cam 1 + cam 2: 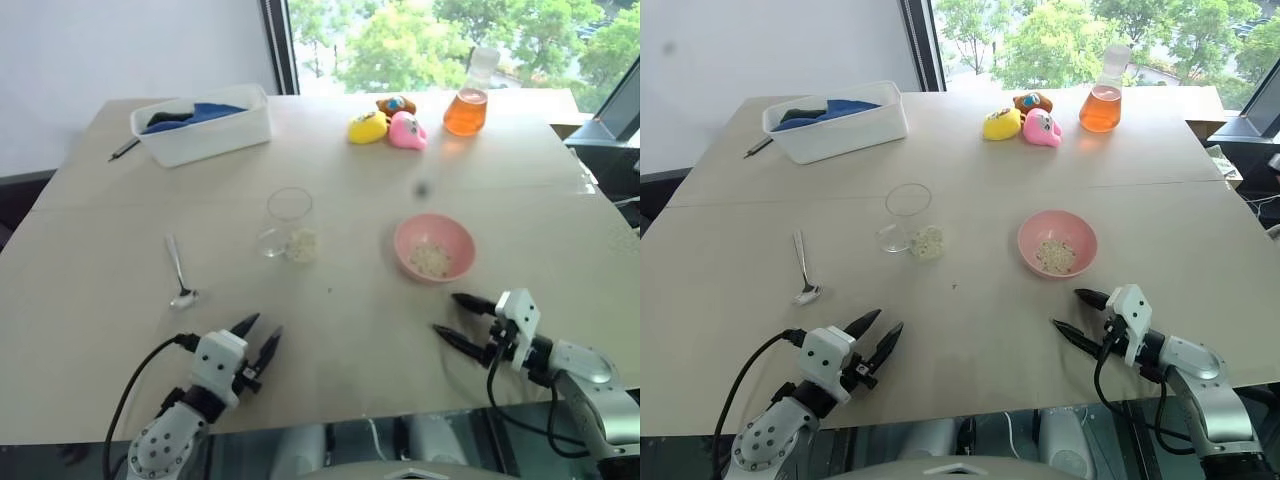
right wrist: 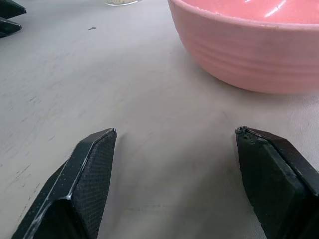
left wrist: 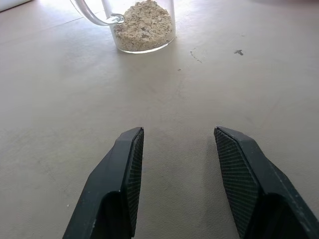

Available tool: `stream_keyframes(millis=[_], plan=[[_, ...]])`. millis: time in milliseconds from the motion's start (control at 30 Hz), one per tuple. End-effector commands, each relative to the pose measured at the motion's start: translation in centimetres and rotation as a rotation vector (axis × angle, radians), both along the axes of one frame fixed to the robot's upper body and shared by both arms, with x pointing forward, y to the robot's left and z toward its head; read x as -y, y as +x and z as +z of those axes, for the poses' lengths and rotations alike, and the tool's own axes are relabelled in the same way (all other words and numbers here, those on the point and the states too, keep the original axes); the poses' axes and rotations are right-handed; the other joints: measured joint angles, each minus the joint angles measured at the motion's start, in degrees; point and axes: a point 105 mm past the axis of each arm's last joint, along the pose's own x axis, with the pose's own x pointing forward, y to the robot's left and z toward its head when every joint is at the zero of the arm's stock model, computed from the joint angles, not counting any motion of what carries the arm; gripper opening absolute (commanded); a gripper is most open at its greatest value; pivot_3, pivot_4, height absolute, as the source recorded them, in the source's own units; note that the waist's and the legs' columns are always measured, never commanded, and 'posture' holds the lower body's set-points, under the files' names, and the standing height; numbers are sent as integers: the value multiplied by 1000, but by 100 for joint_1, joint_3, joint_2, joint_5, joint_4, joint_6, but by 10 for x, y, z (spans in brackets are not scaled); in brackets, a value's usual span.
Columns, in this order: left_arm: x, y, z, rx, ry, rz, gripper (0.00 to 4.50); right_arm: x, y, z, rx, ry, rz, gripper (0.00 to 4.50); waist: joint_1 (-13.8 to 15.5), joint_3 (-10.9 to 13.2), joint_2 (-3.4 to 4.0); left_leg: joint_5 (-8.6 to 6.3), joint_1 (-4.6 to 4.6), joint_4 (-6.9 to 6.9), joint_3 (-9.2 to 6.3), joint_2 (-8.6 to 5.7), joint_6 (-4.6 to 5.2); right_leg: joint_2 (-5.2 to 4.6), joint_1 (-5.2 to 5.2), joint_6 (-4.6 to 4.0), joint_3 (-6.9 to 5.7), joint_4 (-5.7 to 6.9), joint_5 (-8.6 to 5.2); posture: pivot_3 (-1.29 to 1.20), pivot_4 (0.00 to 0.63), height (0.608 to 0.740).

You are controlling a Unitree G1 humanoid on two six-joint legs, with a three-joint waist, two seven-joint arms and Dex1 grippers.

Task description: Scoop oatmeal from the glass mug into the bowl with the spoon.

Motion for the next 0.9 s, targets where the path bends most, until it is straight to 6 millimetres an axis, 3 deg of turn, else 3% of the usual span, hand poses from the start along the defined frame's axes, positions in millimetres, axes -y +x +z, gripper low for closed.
stream_keyframes(millis=[33, 900], plan=[[-2, -5, -10, -43, -13, 11, 2302, 1, 0, 2, 14, -3, 0, 3869, 0, 0, 0, 0, 0, 0, 0, 0, 0, 0, 0, 0, 0, 0, 0, 0, 150, 740], [-1, -7, 1, -36, -64, 26, 2302, -5, 2, 2, 18, 10, 31, 3869, -11, -5, 9, -3, 6, -1, 14, 1, 4, 0, 0, -2, 11, -1, -1, 0, 150, 740]])
